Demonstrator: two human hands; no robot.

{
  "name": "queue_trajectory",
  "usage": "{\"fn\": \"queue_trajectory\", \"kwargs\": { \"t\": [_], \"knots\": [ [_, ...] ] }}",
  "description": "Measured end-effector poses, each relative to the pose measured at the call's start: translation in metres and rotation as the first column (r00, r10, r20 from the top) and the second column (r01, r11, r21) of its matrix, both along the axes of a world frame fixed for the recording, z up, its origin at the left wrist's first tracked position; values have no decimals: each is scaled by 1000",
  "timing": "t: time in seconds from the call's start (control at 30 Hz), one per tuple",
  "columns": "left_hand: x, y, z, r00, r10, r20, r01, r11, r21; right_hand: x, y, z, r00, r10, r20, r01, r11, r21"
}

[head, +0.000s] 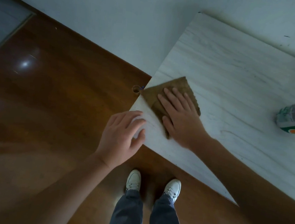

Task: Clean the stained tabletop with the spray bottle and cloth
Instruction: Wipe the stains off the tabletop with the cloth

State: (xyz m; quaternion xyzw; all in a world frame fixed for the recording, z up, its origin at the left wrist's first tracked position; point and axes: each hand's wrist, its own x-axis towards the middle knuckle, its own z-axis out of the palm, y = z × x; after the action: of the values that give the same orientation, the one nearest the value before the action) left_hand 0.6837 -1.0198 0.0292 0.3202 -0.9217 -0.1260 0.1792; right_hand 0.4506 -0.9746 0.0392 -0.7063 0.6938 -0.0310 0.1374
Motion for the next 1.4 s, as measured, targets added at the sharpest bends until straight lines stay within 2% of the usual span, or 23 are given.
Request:
{"fn": "queue_trajectory", "kwargs": {
  "t": [0.1,0.2,0.43,0.63,0.8,0.93,1.07,1.17,1.23,1.3,1.4],
  "knots": [
    [30,4,1,996,54,72,-56,998,26,6,30,0,1000,-28,0,28,999,17],
    [43,4,3,992,44,121,-51,997,61,6,23,0,997,-76,30,76,997,21],
    [54,-10,8,985,91,149,-103,992,74,69,-37,-3,925,-381,0,381,924,-20],
    [42,-22,18,976,94,194,-114,989,92,96,32,-3,964,-264,14,264,964,-35],
    [8,-24,19,983,45,176,-67,990,121,71,105,-5,940,-341,18,342,940,-12],
    [-24,-16,16,978,-109,178,94,991,91,30,159,-1,830,-556,39,557,831,-14],
    [-62,-3,18,967,-201,157,188,978,95,-6,181,1,626,-779,23,779,625,-38],
    [-101,2,22,959,-248,135,237,967,92,-11,156,-4,447,-894,24,894,445,-62],
    [-129,7,19,955,-263,134,250,962,112,-6,131,-6,363,-931,27,931,361,-59],
    [-148,13,12,955,-254,155,237,964,125,1,115,-7,367,-930,36,929,364,-59],
    [-151,20,-2,948,-254,191,243,967,78,12,116,-6,491,-871,36,871,488,-62]
  ]
}}
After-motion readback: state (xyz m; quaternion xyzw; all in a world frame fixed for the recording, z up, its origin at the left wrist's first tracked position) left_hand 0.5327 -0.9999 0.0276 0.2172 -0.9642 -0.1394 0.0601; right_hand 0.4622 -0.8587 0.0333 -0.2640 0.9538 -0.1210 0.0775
